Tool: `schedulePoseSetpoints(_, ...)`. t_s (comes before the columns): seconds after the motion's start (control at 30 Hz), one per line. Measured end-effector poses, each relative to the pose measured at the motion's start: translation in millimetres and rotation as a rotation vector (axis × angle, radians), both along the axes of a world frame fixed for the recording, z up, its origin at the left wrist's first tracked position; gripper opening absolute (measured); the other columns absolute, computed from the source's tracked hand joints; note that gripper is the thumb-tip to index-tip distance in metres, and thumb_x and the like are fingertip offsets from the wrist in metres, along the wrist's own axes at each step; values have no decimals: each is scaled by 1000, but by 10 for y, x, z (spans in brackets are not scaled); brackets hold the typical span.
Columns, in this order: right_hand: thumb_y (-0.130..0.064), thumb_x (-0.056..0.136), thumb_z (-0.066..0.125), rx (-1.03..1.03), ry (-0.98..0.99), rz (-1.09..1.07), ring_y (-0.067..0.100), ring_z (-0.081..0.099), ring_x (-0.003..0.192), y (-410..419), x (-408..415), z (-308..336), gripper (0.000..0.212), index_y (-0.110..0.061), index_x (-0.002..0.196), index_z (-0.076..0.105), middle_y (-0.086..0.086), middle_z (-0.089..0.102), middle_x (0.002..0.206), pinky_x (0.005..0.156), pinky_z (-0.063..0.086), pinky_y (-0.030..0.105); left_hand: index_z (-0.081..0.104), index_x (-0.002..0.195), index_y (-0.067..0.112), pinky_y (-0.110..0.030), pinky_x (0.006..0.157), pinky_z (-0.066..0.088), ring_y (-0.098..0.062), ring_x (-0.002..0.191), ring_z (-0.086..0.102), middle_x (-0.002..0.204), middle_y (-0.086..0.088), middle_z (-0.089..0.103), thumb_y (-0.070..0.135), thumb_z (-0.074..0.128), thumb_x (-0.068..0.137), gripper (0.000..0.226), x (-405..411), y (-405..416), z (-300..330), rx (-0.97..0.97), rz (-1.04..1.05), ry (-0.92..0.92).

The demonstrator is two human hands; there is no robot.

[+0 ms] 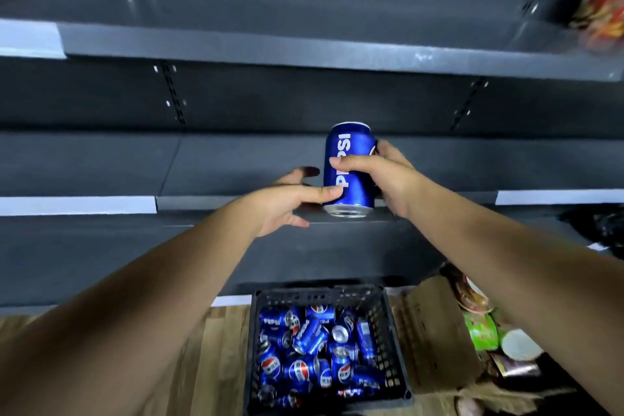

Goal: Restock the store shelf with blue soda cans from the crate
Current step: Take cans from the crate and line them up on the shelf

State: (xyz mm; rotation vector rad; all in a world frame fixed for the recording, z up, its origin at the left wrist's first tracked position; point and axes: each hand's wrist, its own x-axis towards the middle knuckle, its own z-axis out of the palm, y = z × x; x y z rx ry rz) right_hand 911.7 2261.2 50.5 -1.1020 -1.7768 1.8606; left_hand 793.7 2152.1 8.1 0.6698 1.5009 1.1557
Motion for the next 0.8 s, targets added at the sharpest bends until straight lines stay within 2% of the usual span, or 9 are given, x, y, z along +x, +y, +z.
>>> schedulePoseSetpoints(0.1,-10,70,79,42,76,62,17,68,85,3,-40,275,46,-20,105,52,1,67,101,69,56,31,33,141,25,-41,94,46,-16,113,58,123,2,61,40,80,48,105,-58,-18,230,75,17,-18)
schedulePoseSetpoints(0.23,-10,66,81,94,135,102,20,68,90,6,-141,583,54,-18,111,52,3,68,103,80,56,36,40,136,25,-41,94,45,-13,106,62,109,9,67,42,76,42,102,-83,-58,546,200,56,-29)
schedulePoseSetpoints(0.37,-11,61,85,140,177,152,23,67,97,-8,-229,827,62,-16,114,53,5,68,106,85,55,39,42,134,19,-48,96,43,-21,108,63,120,3,65,44,87,41,107,-91,-76,816,342,103,7)
schedulePoseSetpoints(0.4,-10,62,85,149,192,167,23,67,97,-14,-241,885,63,-16,115,53,6,68,107,84,56,38,42,133,18,-50,97,43,-23,109,63,121,1,64,41,87,45,101,-100,-74,888,365,111,-1)
schedulePoseSetpoints(0.47,-9,63,84,158,230,192,23,67,97,-27,-277,975,64,-15,118,52,7,68,108,82,56,36,44,130,16,-45,92,50,-20,104,65,117,0,66,27,78,60,78,-109,-69,1002,411,139,-13)
schedulePoseSetpoints(0.53,-8,65,83,152,277,196,23,68,94,-51,-290,1033,65,-15,120,50,9,67,109,80,56,36,47,127,13,-33,80,56,-18,100,67,117,-3,66,16,69,64,67,-108,-64,1068,457,159,6)
schedulePoseSetpoints(0.67,-3,69,78,161,345,235,24,67,93,-82,-273,1119,60,-18,119,50,7,68,104,83,56,39,50,121,15,-24,72,54,-13,97,68,112,-2,68,7,70,60,65,-87,-64,1147,518,184,64)
schedulePoseSetpoints(0.73,-2,70,77,162,365,265,23,67,93,-71,-256,1148,61,-18,122,49,5,68,101,83,56,39,48,125,14,-25,75,55,-15,101,66,115,-3,67,8,74,58,72,-58,-65,1174,533,195,95)
schedulePoseSetpoints(0.8,-3,72,75,145,376,299,23,66,92,-51,-245,1167,62,-16,126,47,5,68,103,83,56,39,50,126,14,-30,82,55,-19,105,65,117,-4,66,18,82,51,82,-20,-70,1188,547,233,123)
